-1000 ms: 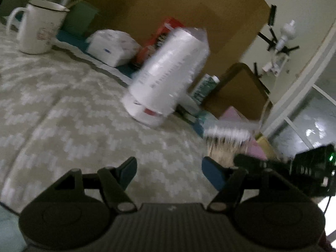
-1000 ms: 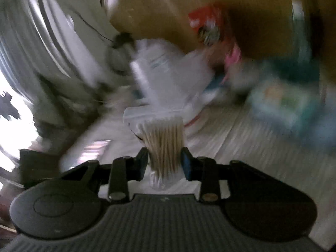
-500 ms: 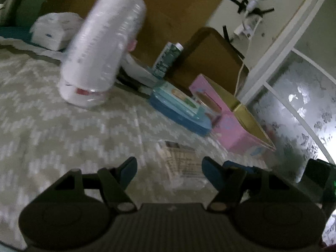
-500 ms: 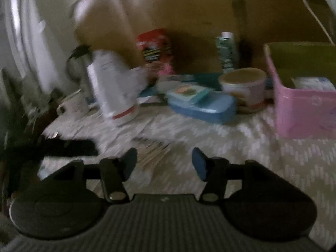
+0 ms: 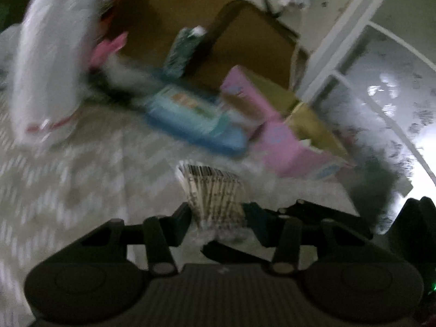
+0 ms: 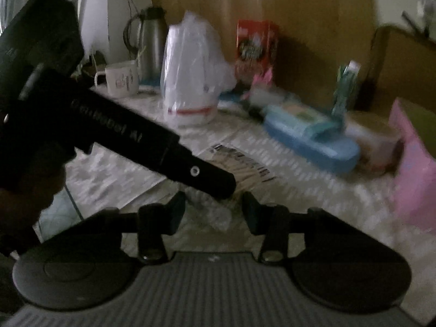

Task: Organize soft objects
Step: 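Carry the cotton swab bag into the pink tin and release it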

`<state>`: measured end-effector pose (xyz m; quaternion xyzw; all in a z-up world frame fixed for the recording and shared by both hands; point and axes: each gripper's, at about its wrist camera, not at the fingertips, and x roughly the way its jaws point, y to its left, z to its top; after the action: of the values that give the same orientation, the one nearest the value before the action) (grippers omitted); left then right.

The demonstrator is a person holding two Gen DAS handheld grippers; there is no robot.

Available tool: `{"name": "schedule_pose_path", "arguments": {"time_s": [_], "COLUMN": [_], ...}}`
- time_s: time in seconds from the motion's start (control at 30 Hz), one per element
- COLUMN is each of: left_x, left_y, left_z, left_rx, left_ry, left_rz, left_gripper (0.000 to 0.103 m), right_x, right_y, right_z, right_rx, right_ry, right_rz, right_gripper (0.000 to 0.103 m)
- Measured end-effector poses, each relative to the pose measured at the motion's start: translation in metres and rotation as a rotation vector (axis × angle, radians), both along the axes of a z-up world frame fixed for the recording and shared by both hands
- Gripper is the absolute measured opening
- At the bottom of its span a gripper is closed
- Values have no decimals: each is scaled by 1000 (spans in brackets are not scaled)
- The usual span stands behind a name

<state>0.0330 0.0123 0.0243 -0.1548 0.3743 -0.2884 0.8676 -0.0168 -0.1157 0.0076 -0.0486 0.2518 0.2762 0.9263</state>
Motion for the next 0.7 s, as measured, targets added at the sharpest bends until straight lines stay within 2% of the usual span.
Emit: {"name": "schedule_pose_path", "arguments": {"time_s": [0.13, 0.3, 0.47, 0.6, 0.67, 0.7], "left_x": [15, 51, 86, 101, 111, 116], "left_y": [-38, -120, -202, -252, -275, -284], "left_z": [33, 57, 59, 50, 44, 40], "left_rx": [27, 86, 98, 107, 119, 128], "left_ry": [-86, -167, -184, -185, -176, -165], "left_rz": [-85, -206, -294, -323, -323, -313], "left_gripper": [45, 46, 46, 47, 52, 58], "right_x": [-9, -4, 10, 23, 30, 30], "right_y": [-28, -80, -137, -182, -203, -211], "right_z": [18, 34, 36, 32, 28, 25], "right_rx": [30, 34, 2, -16, -11, -21], "right_ry": [-106, -199, -221, -206, -188, -184], "right_rz": [-73, -232, -402, -519, -563, -587], "right_gripper": [48, 49, 49, 49, 49, 49]}}
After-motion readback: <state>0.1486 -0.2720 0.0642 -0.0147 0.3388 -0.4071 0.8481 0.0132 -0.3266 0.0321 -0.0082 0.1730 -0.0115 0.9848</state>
